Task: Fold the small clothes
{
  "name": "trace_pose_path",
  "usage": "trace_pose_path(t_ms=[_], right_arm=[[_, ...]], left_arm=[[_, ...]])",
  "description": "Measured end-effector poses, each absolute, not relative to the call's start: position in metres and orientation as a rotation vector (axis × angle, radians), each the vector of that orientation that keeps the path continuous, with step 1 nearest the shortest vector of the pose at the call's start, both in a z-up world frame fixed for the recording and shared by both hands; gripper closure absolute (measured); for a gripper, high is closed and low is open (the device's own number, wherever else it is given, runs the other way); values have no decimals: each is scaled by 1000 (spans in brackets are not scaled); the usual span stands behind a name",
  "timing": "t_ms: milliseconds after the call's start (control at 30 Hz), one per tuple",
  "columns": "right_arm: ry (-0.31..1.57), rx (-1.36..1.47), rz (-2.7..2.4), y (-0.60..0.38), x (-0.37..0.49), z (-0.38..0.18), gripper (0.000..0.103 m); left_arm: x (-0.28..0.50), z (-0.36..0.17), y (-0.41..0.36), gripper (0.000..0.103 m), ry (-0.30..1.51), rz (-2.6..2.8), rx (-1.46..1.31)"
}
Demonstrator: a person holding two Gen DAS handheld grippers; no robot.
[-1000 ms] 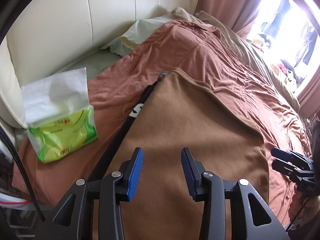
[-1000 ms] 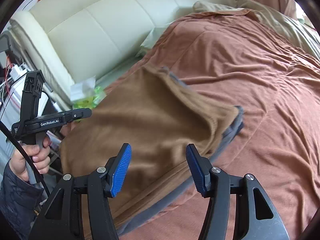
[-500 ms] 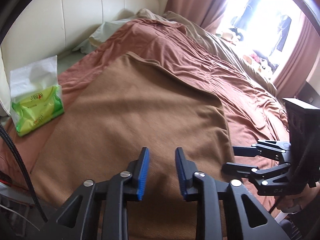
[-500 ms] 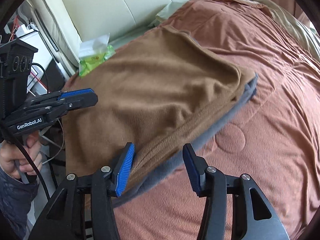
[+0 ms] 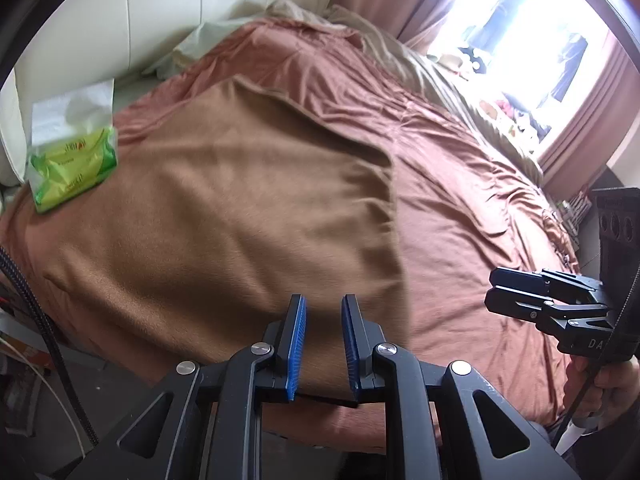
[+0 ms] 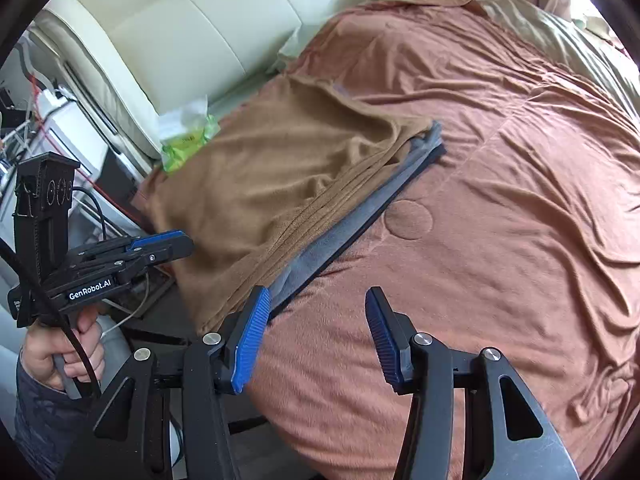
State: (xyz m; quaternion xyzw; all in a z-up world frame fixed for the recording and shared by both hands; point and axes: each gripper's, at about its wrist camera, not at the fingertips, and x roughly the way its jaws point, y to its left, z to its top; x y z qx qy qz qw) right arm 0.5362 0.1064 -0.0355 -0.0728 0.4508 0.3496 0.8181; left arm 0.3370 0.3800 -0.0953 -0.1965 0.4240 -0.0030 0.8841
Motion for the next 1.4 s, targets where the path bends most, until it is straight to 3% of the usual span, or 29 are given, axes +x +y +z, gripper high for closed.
trace_pose_path(t_ms=[367, 500, 600, 700, 900, 1033, 1100, 1167, 1400], right_arm=[[843, -89, 692, -1, 476, 21, 54], [791, -60, 666, -42, 446, 34, 46], [758, -42, 653, -73, 423, 41, 43], [721, -16, 620, -107, 397, 50, 35], [666, -18, 557, -149, 347, 63, 23], [630, -30, 499, -166, 310, 69, 17], [620, -35, 459, -167, 298, 70, 14], [604, -37, 426, -171, 281, 71, 0], [568, 2, 357, -187, 235, 66, 0]], left_arm=[[309, -40, 306, 81, 801, 5, -350], [296, -23, 273, 79, 777, -6, -350], [284, -11, 247, 70, 739, -21, -334], [272, -1, 222, 60, 710, -34, -328], [249, 14, 179, 29, 675, -52, -274], [233, 26, 158, 3, 621, -59, -260], [222, 31, 147, 0, 594, -70, -236], [214, 34, 136, 0, 588, -79, -203], [181, 40, 103, 0, 564, -82, -166]])
